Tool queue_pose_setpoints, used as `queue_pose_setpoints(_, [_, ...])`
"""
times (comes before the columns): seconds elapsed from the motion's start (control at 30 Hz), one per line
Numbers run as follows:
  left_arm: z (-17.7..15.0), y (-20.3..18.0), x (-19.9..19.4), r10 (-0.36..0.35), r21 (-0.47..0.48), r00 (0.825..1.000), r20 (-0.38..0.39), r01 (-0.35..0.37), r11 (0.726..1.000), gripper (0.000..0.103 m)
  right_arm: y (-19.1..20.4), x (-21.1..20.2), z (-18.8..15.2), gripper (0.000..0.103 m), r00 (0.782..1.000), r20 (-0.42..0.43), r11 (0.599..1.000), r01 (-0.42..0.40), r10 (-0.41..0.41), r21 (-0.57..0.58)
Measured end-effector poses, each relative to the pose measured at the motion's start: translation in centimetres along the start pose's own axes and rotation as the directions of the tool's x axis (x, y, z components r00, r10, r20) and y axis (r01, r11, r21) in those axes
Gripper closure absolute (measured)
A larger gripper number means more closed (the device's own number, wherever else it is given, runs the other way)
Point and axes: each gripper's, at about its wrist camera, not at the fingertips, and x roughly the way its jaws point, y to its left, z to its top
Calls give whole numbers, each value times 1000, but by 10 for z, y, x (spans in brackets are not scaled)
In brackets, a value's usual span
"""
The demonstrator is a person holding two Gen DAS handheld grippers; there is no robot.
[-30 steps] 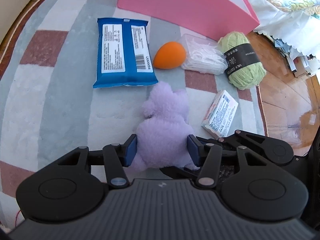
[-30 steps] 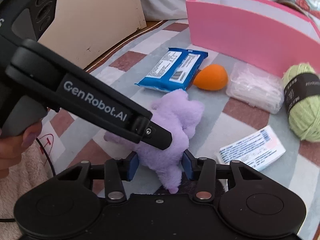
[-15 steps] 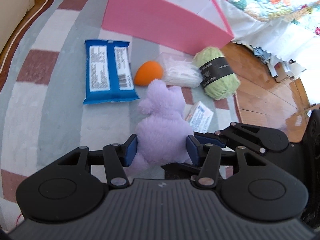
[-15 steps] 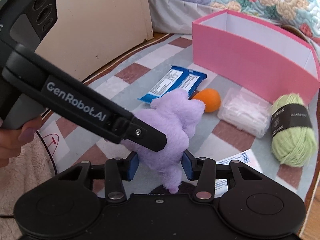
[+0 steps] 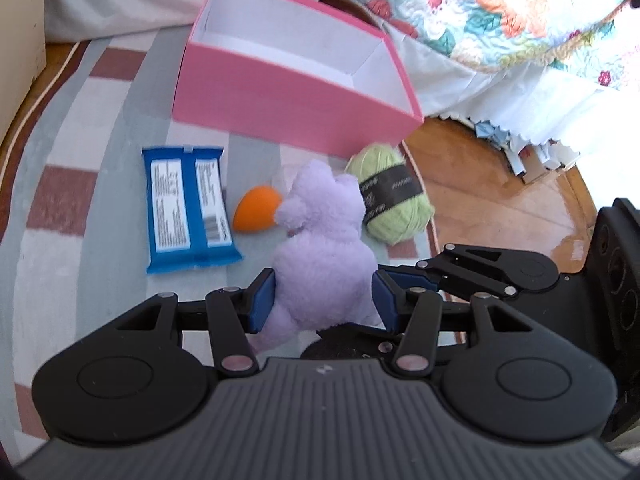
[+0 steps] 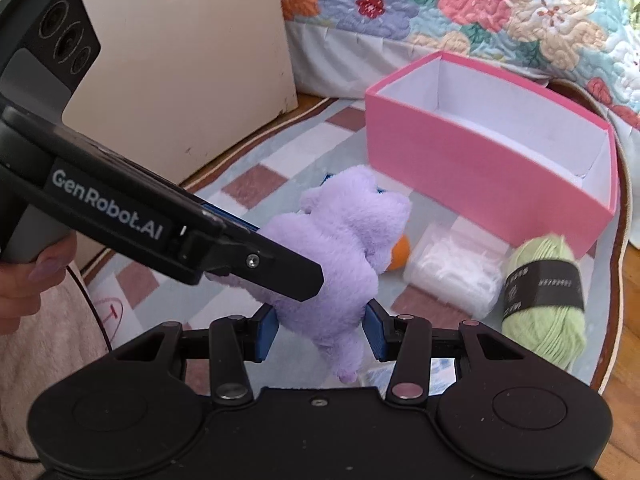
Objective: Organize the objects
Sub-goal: 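Lift the plush toy with the left gripper and carry it into the pink box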
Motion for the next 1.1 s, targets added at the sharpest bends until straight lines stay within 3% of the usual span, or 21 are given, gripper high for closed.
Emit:
queue_pose_setpoints(0.17, [20, -7, -4, 15, -12, 1000, 23, -15, 1000, 59, -7, -7, 13, 52, 1000, 27, 1000, 15, -15, 3])
queue_pose_setpoints(0.77, [69, -47, -17, 2, 42, 997, 73, -5, 999, 59, -24, -32, 43, 52, 992, 84, 995, 96, -96, 10])
queue_pose_setpoints(1.1, [106, -57, -1, 11, 45, 999, 42, -13, 999, 59, -49, -29, 63, 52, 994, 54, 994, 91, -94, 63])
